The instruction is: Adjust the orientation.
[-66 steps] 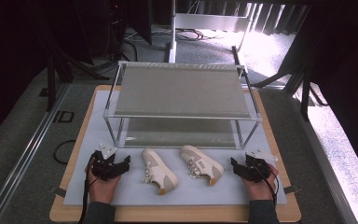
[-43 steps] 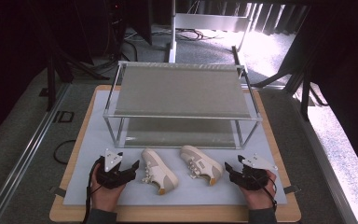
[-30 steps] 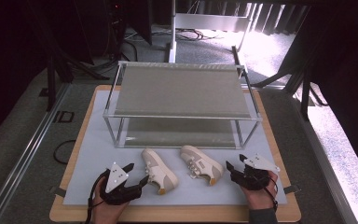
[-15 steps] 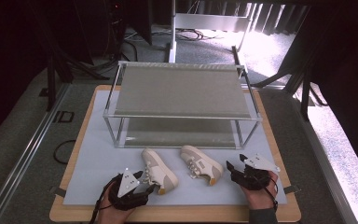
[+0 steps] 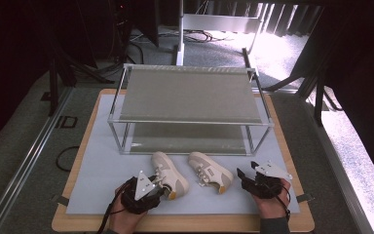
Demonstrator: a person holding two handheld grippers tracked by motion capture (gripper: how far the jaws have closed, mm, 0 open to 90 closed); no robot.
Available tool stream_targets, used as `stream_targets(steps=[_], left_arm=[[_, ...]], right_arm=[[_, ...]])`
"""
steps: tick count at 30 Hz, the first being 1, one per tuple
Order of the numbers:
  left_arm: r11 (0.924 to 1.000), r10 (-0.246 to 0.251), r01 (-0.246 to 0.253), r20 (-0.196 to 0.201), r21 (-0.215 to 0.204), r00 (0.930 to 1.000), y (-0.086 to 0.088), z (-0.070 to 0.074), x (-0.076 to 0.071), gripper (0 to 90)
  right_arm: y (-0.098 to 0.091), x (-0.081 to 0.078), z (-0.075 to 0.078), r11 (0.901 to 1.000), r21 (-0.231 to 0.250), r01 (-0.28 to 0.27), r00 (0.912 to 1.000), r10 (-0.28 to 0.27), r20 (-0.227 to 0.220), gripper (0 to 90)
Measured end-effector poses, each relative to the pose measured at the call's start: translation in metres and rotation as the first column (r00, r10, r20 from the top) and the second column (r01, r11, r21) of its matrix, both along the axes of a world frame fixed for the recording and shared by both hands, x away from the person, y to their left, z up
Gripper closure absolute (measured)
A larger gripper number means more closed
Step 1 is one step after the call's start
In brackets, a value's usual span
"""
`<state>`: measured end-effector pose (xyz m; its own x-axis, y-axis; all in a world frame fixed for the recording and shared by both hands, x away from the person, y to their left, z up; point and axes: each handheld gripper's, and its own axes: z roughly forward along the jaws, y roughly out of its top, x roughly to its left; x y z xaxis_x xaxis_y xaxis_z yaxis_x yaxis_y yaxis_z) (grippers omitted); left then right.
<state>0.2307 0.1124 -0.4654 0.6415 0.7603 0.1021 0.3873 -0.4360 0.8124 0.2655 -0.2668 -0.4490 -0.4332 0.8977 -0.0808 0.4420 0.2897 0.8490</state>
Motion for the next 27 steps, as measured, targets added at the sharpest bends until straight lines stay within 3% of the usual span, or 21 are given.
stream_targets(steps=[10,11,12,14,20,25,27], left_arm=[[0.9996,0.013,-0.013,-0.016,-0.027,0.9998,-0.003,0.012,0.012,65.0],[0.999,0.01,-0.011,-0.015,-0.043,0.9998,0.0,0.014,0.013,65.0],[0.998,0.016,-0.017,-0.018,-0.061,0.9997,0.003,0.015,0.015,70.7],[0.9982,0.029,-0.03,-0.022,-0.051,0.9993,0.005,0.017,0.018,77.3],[0.9996,0.015,-0.015,-0.028,-0.022,0.9995,0.004,0.021,0.022,76.9],[0.9997,0.022,-0.022,0.003,0.012,0.9997,-0.009,0.02,0.013,76.5],[0.9977,0.043,-0.044,0.024,0.053,0.9988,-0.017,0.02,0.009,77.0]], right_arm=[[0.0,-0.001,-0.001,1.0,-0.006,0.001,1.0,-0.001,0.004,40.2],[0.0,-0.001,-0.001,1.0,-0.006,0.003,1.0,-0.003,0.005,40.3],[0.0,-0.001,-0.001,1.0,-0.006,0.004,1.0,-0.004,0.007,40.4],[0.0,-0.001,-0.001,1.0,-0.007,0.004,1.0,-0.004,0.007,40.4],[0.002,-0.001,-0.003,0.9999,-0.011,-0.001,1.0,0.001,0.002,40.5],[0.002,-0.001,-0.003,0.9999,-0.012,-0.002,1.0,0.002,0.001,40.5],[0.001,-0.001,-0.002,0.9999,-0.012,-0.001,1.0,0.001,0.004,40.5]])
